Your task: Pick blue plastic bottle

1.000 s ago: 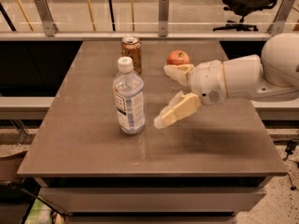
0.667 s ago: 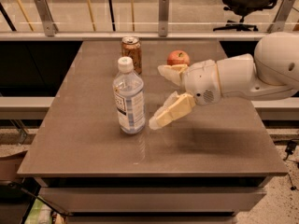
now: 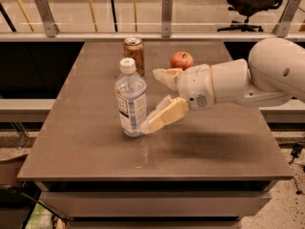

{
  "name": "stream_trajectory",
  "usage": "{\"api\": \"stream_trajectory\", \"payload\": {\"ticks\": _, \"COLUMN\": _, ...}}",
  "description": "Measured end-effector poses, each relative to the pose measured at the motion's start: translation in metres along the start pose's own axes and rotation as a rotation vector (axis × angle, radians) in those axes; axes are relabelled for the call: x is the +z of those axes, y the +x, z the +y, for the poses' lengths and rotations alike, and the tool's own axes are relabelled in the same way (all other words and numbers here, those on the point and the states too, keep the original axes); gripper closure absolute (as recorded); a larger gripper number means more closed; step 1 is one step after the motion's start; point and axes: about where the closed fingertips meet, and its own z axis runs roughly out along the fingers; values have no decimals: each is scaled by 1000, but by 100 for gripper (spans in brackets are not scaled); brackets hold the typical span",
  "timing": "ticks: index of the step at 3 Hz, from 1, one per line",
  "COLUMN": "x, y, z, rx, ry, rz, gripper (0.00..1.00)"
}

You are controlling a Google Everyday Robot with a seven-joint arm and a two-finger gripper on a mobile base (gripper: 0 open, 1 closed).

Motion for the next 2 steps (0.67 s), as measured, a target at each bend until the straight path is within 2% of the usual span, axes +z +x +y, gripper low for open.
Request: {"api": "stream_trajectory", "payload": {"ticks": 2, "x": 23, "y": -4, "z": -2, "rx": 30, "ry": 26, "rz": -34, "gripper": 0}}
